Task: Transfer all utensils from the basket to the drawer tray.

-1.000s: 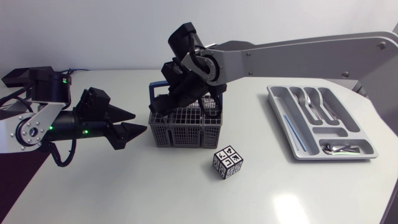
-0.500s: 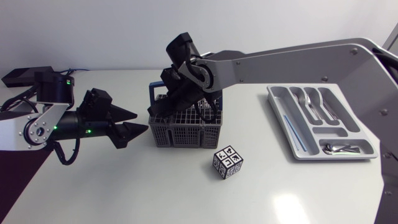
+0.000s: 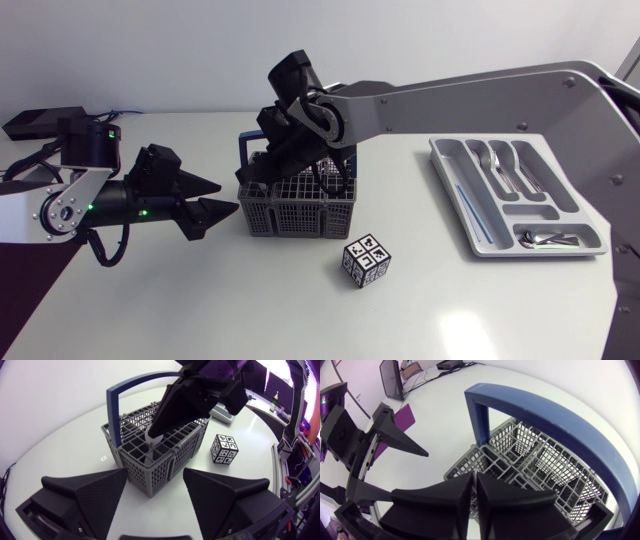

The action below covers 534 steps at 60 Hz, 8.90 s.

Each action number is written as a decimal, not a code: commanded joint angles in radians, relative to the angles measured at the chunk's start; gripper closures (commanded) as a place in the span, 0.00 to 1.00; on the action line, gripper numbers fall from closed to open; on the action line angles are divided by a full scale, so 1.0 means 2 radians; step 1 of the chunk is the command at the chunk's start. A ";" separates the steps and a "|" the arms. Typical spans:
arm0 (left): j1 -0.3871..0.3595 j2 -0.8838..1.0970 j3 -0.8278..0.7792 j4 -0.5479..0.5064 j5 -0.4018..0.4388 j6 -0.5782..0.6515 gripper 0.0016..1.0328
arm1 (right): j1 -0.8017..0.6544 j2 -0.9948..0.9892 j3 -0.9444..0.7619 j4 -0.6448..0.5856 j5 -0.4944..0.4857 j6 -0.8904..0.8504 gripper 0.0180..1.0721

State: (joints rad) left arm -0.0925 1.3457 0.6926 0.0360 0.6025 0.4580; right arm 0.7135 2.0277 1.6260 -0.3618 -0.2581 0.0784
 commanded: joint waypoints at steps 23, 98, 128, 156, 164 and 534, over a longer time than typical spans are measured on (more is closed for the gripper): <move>-0.002 0.004 -0.019 0.004 0.008 0.011 0.25 | 0.004 -0.014 -0.008 -0.001 -0.008 -0.001 0.93; -0.014 -0.016 -0.026 -0.007 0.007 0.011 0.25 | -0.051 0.022 0.123 -0.169 -0.173 0.018 0.93; -0.022 -0.021 -0.022 -0.015 0.006 0.012 0.25 | -0.055 0.000 0.110 -0.187 -0.152 -0.035 0.93; -0.031 -0.021 -0.023 -0.015 0.003 0.011 0.25 | -0.052 -0.031 0.085 -0.173 -0.144 -0.051 0.93; -0.035 -0.020 -0.023 -0.015 0.002 0.010 0.25 | -0.054 -0.036 0.084 -0.173 -0.144 -0.051 0.93; 0.029 -0.201 -0.019 -0.049 -0.181 -0.076 0.05 | -0.209 -0.426 -0.365 0.005 0.164 -0.182 0.04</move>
State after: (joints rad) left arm -0.0292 0.9951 0.6861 -0.0479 0.2478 0.3325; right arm 0.3099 1.2201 0.9356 -0.3550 0.0681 -0.2558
